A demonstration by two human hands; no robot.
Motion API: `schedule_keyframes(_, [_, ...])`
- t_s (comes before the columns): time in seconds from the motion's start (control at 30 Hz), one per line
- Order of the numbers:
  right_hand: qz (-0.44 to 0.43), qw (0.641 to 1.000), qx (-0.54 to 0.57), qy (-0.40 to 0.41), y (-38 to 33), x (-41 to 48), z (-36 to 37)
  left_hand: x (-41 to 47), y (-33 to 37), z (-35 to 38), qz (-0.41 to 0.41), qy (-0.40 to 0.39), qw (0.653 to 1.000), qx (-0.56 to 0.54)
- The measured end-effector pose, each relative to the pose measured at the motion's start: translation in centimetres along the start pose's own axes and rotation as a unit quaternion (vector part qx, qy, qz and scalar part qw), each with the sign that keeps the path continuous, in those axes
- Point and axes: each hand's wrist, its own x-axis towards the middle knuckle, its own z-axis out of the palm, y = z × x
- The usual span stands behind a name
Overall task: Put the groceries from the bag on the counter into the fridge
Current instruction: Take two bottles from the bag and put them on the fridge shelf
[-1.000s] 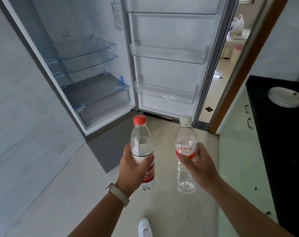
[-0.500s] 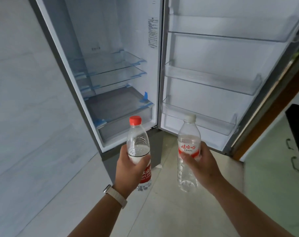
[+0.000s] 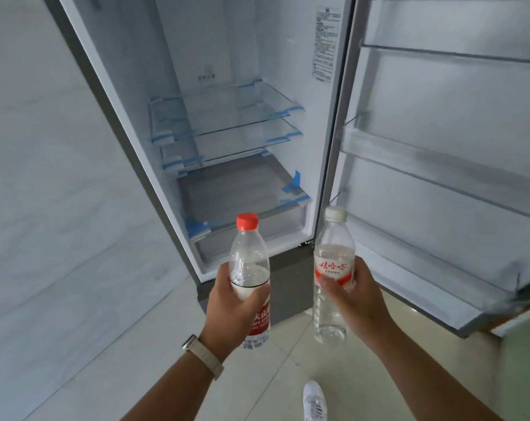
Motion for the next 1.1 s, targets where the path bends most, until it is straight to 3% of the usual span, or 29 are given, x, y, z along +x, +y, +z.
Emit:
schedule_keyframes(0.4, [-0.049,0.994,0.001,-0.099,-2.6,15.8,-0.8,10.9,4.5,3.5,-0.003,0.088,0.996,0.027])
schedule_keyframes(0.73, [-0.113,0.979,0.037,-0.169,-7.7,22.5,3.9,16.9,9.0,-0.8,0.037,0.181,0.983,-0.008])
schedule_keyframes(1.1, [-0.171,0.974,0.069,-0.128,-15.1,30.0,10.0,28.4,12.2,-6.5,0.083,0.230,0.961,-0.127])
